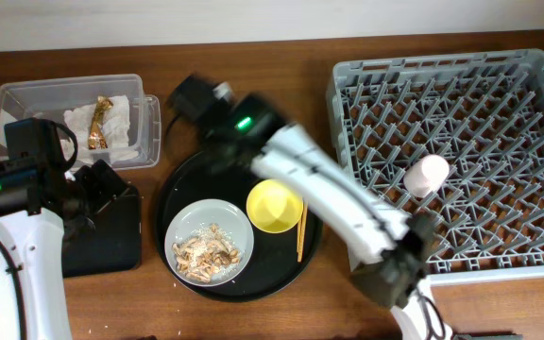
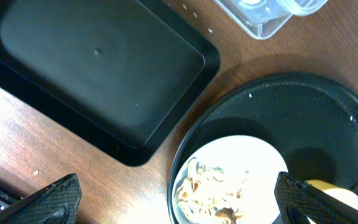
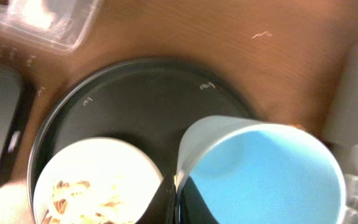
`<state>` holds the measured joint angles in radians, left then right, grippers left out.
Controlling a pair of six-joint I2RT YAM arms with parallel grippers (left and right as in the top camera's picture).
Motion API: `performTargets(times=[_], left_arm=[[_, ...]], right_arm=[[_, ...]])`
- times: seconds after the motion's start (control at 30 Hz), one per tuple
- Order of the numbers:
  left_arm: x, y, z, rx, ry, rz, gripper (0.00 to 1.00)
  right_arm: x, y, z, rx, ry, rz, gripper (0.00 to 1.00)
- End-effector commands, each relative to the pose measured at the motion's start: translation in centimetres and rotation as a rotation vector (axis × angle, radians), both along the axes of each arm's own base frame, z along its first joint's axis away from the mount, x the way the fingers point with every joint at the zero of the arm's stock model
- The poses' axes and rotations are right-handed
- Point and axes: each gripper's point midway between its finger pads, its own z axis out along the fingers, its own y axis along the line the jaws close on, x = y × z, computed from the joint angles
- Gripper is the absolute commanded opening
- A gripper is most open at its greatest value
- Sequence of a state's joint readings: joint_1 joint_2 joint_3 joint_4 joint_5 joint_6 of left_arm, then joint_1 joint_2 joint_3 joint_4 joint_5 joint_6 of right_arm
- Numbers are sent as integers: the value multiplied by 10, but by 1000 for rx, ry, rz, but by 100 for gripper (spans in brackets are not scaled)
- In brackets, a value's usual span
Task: Sort waste into correct bins and load items into the dishwasher rack
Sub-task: 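Carry the blue cup with the right gripper into the dish rack, release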
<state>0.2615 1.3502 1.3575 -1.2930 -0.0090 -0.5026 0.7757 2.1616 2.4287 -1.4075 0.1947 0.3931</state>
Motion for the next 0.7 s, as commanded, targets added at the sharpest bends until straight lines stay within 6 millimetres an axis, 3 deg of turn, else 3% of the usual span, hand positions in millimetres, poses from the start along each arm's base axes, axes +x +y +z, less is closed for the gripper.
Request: performTargets(times=[0.0, 0.07, 0.13, 0.23, 0.33, 0.43, 0.57, 0.67], left_arm=[[0, 2, -1, 2, 3, 18, 99], [-1, 2, -1, 2, 3, 18, 99], [0, 2, -1, 2, 4, 18, 99], [0, 2, -1, 2, 3, 18, 99], [0, 2, -1, 2, 4, 18, 99], [0, 2, -1, 2, 3, 18, 99], [0, 2, -1, 2, 4, 18, 99], [0, 2, -1, 2, 4, 18, 99]], right_arm=[[21, -105, 95, 123, -98, -204, 4], [10, -163, 113, 142, -61, -290, 4], [-2, -176, 130, 236, -41, -174, 4], [-22, -211, 150, 307, -57, -212, 4], [-50, -240, 141, 292, -12, -284, 4], [-73, -240, 110, 304, 105, -173, 4], [-85, -203, 79, 618, 276, 110, 4], [-92, -206, 46, 830, 361, 140, 4]])
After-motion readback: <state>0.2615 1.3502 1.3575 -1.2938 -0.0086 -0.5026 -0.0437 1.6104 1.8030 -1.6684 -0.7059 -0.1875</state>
